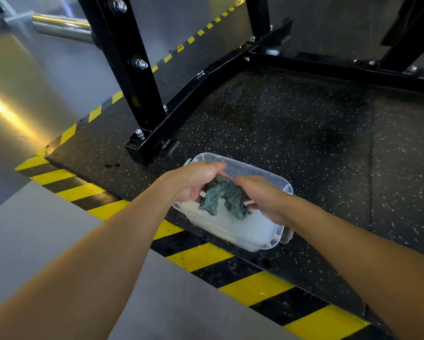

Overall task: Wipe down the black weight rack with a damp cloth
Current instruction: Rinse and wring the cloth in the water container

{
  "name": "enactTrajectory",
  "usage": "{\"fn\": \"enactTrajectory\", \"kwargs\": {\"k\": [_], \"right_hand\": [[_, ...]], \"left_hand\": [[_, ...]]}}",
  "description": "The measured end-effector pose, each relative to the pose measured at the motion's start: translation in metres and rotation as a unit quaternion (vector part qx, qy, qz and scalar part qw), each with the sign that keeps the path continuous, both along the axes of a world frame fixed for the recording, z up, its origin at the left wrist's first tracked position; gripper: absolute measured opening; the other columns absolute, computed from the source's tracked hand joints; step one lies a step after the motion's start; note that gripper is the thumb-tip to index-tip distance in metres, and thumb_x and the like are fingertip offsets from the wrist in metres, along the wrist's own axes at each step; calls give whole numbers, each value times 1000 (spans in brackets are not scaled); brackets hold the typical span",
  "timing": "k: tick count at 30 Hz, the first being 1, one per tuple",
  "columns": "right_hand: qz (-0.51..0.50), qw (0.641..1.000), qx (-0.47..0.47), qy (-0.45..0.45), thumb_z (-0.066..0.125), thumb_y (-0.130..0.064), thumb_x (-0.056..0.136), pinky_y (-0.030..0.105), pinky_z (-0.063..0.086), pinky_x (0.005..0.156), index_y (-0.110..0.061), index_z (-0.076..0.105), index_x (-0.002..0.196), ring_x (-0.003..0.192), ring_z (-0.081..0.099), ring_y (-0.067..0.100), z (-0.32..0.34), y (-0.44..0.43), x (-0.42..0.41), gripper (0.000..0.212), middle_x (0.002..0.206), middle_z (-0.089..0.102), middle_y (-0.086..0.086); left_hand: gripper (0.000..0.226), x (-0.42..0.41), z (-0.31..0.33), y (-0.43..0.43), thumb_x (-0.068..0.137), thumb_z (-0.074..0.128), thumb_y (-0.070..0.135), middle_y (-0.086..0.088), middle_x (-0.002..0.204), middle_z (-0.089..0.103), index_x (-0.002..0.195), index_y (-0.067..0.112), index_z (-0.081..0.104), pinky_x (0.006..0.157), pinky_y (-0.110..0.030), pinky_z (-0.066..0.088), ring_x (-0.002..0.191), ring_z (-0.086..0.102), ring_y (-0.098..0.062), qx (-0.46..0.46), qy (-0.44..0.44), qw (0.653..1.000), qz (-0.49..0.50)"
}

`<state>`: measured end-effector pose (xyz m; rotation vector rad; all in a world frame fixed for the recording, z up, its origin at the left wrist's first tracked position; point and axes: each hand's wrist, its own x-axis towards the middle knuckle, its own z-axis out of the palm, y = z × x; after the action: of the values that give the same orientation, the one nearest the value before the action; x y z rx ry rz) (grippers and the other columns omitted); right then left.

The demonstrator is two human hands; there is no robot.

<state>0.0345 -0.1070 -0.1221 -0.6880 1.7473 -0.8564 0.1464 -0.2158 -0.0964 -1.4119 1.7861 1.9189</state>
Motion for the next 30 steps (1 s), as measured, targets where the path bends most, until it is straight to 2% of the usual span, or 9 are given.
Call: {"fn": "enactTrajectory", "kwargs": {"k": [3,5,7,10,12,14,19,24,30], "right_hand": [[41,998,1,47,49,-26,102,33,45,79,-13,62,89,85,57,17,5,5,-5,22,89,63,1],[91,992,10,86,58,-23,98,34,46,77,-14,60,85,85,55,17,8,9,-7,17,91,61,3],[109,991,-2,73,64,-20,95,30,48,72,-18,60,102,87,56,16,11,12,-6,7,102,60,3],[105,992,-43,45,64,-18,95,22,40,66,-25,56,122,82,56,11,15,14,-5,29,105,61,1],[114,989,-59,73,65,-20,95,22,38,63,-20,63,96,75,54,10,18,14,-1,3,90,61,-1],[101,986,-78,110,69,-22,93,23,34,59,-14,57,78,70,48,13,18,13,-2,20,80,55,3],[60,973,-183,126,71,-17,90,13,38,55,-8,57,79,64,49,6,30,9,-8,20,72,57,-3],[63,971,-204,107,68,-15,92,28,38,65,3,56,86,71,44,16,35,6,-13,22,75,53,9],[-16,974,-226,12,63,-18,95,28,50,71,-9,55,83,80,55,21,35,6,-18,17,85,61,15]], "left_hand": [[26,3,1,1,107,39,21,-10,94,62,109,11,63,71,-37,50,84,58,-24,-40,25,999,10],[26,6,0,-1,107,39,13,-12,100,62,106,12,65,77,-41,51,88,59,-27,-46,48,998,1],[25,9,1,-1,106,41,9,-11,103,60,105,15,65,82,-46,49,92,57,-26,-55,65,996,-15],[19,11,8,0,103,49,8,-5,105,59,111,17,64,85,-47,48,95,53,-22,-85,77,993,-40],[18,12,12,-1,101,55,10,-3,108,61,114,18,65,86,-45,48,96,53,-19,-110,82,988,-69],[17,13,16,-2,99,59,11,-4,110,63,113,19,66,86,-42,47,97,54,-18,-132,97,983,-87],[15,13,20,-2,99,57,10,-14,107,62,114,13,59,89,-42,52,97,60,-24,-94,177,980,7],[67,23,8,-2,77,72,38,-4,104,67,134,10,51,76,-34,46,92,60,-18,-27,178,984,-8],[31,26,-4,2,89,74,15,2,96,69,118,13,63,72,-28,39,85,59,-10,-101,117,984,-90]]}}
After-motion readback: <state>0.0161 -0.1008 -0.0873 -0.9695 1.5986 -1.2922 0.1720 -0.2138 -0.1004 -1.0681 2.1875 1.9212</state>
